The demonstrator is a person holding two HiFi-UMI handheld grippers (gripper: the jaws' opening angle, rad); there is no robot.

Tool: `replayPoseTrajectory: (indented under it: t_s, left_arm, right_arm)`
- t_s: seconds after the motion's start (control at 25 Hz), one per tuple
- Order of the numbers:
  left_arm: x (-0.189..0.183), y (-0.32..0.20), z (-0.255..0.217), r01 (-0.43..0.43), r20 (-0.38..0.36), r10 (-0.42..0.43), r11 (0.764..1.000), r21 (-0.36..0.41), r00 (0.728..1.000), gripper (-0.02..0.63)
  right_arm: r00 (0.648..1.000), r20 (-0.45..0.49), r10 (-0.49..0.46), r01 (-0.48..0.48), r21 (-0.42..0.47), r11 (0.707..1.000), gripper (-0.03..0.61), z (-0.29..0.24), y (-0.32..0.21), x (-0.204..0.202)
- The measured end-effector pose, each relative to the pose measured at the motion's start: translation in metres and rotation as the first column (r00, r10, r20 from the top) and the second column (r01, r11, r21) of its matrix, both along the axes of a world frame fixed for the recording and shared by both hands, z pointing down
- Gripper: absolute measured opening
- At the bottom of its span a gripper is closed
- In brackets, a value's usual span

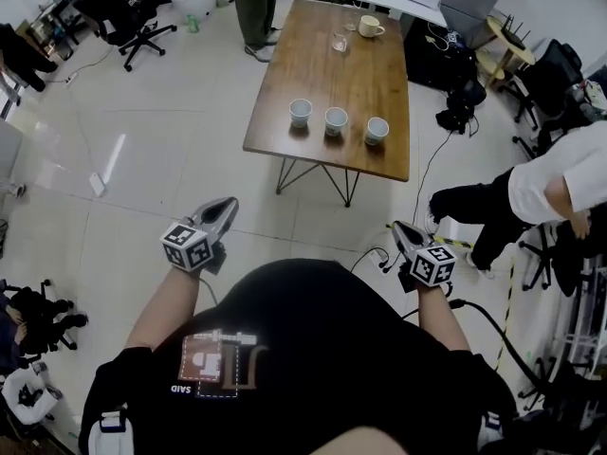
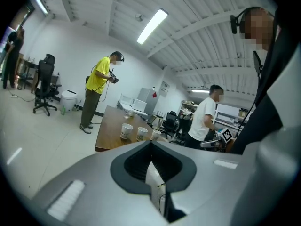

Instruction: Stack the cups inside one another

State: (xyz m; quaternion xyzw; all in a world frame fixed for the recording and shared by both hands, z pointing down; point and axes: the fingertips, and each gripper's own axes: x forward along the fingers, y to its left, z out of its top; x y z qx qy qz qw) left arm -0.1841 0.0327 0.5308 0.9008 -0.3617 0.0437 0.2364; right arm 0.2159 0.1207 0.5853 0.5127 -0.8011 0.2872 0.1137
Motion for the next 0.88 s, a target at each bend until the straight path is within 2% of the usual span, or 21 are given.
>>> replayPoseTrajectory:
  t_s: [0.2, 0.32, 0.56, 0.76, 0.88]
  left_arm:
    - [0.033, -0.021, -0.011, 0.113, 0.020, -0.113, 0.994, 0.000, 0.993, 0.002]
    - [0.060, -0.034, -0.016, 0.148, 0.025, -0.148, 0.989, -0.007, 0.989, 0.002]
    - [0.104, -0.059, -0.020, 0.112, 0.048, -0.111, 0.994, -0.012, 0.993, 0.002]
    - [0.096, -0.101, -0.011, 0.078, 0.016, -0.078, 0.997, -0.019, 0.997, 0.002]
    - [0.088, -0.133, 0.001, 0.014, -0.006, -0.014, 1.000, -0.020, 1.000, 0.002]
  right_arm:
    - [0.992, -0.002, -0.130, 0.130, 0.016, 0.991, 0.014, -0.001, -0.060, 0.036]
    - [0.983, -0.002, -0.183, 0.183, 0.034, 0.983, 0.014, -0.006, -0.091, 0.056]
    - [0.978, -0.006, -0.209, 0.209, 0.021, 0.978, 0.014, 0.004, -0.125, 0.082]
    - [0.983, -0.024, -0.185, 0.185, -0.002, 0.983, 0.014, 0.012, -0.147, 0.071]
    - [0.988, -0.058, -0.145, 0.145, -0.013, 0.989, 0.014, 0.010, -0.166, 0.059]
